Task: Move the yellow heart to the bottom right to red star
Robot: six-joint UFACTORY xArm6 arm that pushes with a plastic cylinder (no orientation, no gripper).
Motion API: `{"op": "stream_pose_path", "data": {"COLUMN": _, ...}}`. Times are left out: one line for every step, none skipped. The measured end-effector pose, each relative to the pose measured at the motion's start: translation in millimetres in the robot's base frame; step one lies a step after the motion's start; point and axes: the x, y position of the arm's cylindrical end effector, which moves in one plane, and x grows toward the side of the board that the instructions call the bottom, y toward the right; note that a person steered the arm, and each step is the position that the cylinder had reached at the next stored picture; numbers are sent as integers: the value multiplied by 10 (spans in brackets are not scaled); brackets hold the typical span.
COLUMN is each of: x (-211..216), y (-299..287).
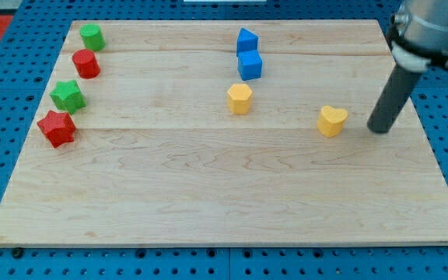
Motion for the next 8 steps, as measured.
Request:
{"op": "stream_pose_path", "data": {"x": 98, "y": -620}}
{"op": "stream_pose_path", "data": {"x": 463, "y": -1179}}
{"op": "stream_pose_path", "data": {"x": 323, "y": -1404}}
{"op": "stream_pose_path", "data": {"x": -38, "y": -1413}}
{"op": "stream_pose_path", "data": {"x": 216, "y": -2061}}
{"op": "stream_pose_path", "data": {"x": 564, "y": -2656}}
{"op": "stream_pose_path", "data": {"x": 481, "y": -3062}}
{"op": "stream_pose_path", "data": {"x": 246, "y": -3084}}
